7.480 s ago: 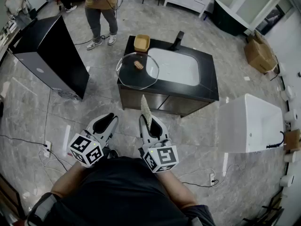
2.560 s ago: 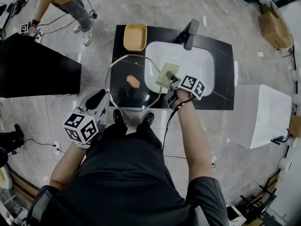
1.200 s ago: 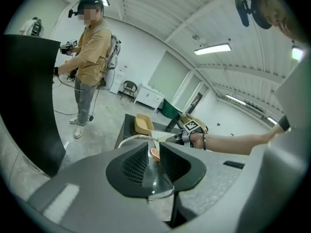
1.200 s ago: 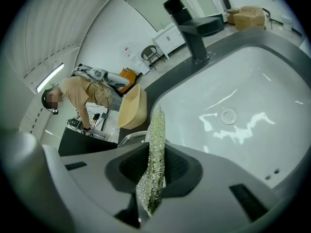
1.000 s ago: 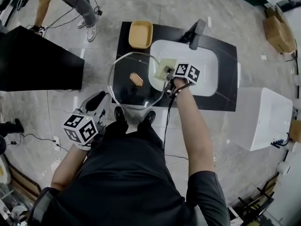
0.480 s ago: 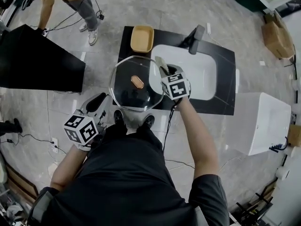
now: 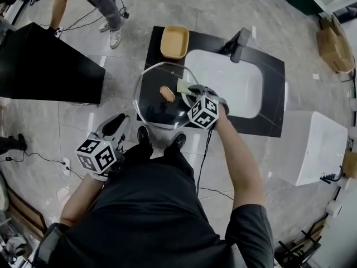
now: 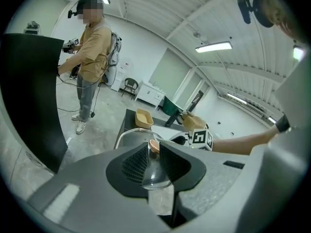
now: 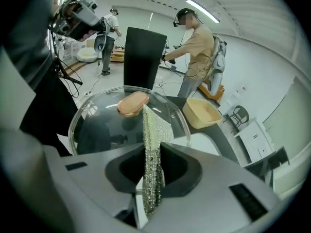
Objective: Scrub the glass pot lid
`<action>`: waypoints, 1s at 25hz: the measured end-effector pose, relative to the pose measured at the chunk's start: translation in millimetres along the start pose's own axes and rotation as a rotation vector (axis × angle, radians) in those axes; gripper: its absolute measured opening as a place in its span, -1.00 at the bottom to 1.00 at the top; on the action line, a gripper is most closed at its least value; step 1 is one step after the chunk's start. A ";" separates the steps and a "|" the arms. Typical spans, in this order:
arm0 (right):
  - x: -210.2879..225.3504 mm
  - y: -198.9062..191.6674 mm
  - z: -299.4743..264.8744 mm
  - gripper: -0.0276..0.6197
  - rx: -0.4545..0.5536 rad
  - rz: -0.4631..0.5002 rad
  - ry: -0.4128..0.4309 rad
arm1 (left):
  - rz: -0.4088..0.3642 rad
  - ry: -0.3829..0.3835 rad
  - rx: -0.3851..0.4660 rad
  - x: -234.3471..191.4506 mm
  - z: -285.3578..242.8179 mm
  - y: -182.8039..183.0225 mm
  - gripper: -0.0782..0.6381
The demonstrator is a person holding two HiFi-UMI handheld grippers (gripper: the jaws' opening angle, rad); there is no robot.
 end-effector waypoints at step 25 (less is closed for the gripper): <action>-97.6 82.2 61.6 -0.73 0.487 -0.864 0.201 | -0.068 -0.085 -0.091 23.8 -30.5 -5.7 -0.58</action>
Point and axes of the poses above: the fingertips, and each gripper's own axes: z backward along the fingers, x to its right, y out of its top, the point moved 7 cm from there along z, backward along the fingers, and after that the axes turned 13 degrees about z, right-handed, at the moved point
